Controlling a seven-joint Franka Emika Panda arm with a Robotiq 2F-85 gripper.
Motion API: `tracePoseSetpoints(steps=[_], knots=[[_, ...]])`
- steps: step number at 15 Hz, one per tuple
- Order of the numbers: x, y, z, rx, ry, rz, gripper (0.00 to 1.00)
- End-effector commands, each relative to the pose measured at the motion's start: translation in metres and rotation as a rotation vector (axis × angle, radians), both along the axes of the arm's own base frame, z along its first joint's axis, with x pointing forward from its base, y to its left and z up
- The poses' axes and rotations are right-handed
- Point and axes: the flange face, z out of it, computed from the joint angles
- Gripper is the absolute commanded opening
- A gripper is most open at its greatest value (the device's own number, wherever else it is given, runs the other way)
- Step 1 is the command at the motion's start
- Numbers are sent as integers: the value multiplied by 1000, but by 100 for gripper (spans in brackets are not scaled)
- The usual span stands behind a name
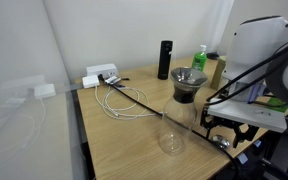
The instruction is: Pick the lid from the table and place it on top of the jar
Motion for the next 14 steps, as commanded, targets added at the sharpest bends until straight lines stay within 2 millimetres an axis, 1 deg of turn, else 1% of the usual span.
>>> tracePoseSetpoints(steps=[1,2,3,5,6,7,8,9,10,11,12,13,14], knots=[[0,-2,-5,2,-19,-12,67],[0,-2,-6,2,-19,-14,66],[0,-2,-7,3,-20,-15,68],[1,-2,-7,5,-23,-16,62],[0,-2,-7,7,-23,-17,53],[0,-2,-7,8,-22,-17,40],[0,-2,-7,8,-22,-18,37],[0,-2,-7,8,-24,-19,31],[0,-2,-7,8,-25,-20,23],[1,-1,-5,9,-30,-20,18],[1,-1,-5,9,-32,-20,16],[1,-1,-4,10,-33,-19,12],[1,0,-3,11,-34,-18,5]])
